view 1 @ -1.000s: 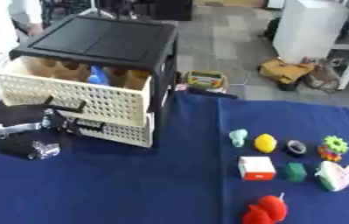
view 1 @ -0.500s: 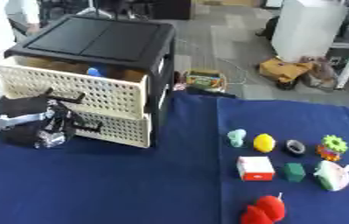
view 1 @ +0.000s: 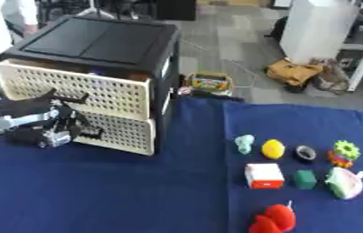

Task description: Pick up objects from table and place into drawer.

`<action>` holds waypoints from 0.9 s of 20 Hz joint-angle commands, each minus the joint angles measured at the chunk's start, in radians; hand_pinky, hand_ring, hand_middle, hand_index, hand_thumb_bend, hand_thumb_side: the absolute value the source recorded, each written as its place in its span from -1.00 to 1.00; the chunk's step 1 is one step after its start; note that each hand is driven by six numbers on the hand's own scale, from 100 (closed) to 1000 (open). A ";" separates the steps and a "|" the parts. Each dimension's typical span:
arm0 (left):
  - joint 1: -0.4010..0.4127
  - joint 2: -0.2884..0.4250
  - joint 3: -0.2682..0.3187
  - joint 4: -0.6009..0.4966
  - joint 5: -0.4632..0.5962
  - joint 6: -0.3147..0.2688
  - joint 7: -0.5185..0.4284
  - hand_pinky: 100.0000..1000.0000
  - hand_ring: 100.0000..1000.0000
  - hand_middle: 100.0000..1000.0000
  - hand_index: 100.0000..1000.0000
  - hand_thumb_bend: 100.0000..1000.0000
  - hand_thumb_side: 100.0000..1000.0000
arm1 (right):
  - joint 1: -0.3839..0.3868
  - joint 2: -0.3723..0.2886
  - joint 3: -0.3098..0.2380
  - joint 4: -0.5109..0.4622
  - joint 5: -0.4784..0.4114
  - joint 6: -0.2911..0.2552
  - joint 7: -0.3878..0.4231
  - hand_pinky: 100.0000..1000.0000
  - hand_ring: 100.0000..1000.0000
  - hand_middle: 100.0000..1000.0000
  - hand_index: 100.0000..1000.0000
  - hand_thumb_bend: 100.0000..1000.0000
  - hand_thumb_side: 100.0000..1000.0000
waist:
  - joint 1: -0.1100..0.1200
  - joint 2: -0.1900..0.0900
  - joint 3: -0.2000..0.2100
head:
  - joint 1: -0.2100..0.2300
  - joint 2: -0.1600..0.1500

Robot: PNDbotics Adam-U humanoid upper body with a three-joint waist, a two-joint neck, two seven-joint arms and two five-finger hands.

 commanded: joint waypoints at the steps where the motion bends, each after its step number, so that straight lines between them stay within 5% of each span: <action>1: -0.029 0.015 0.018 -0.001 0.016 -0.351 -0.352 -0.58 -0.30 -0.19 0.61 -1.00 1.00 | -0.016 -0.014 -0.014 -0.016 -0.006 0.004 0.002 0.19 0.23 -0.22 0.46 -1.00 0.54 | 0.006 -0.016 -0.004 | 0.001 -0.016; 9: -0.028 0.011 0.012 0.006 0.013 -0.351 -0.352 -0.57 -0.28 -0.19 0.62 -1.00 1.00 | -0.017 -0.007 -0.015 -0.016 -0.010 0.006 0.004 0.19 0.23 -0.22 0.45 -1.00 0.54 | 0.009 -0.015 -0.008 | 0.001 -0.017; 18: 0.082 0.071 -0.038 -0.178 0.039 -0.351 -0.352 -0.54 -0.27 -0.17 0.60 -1.00 1.00 | -0.009 -0.011 -0.019 -0.016 -0.008 0.005 0.000 0.19 0.23 -0.22 0.45 -1.00 0.54 | 0.016 -0.022 -0.001 | -0.038 -0.006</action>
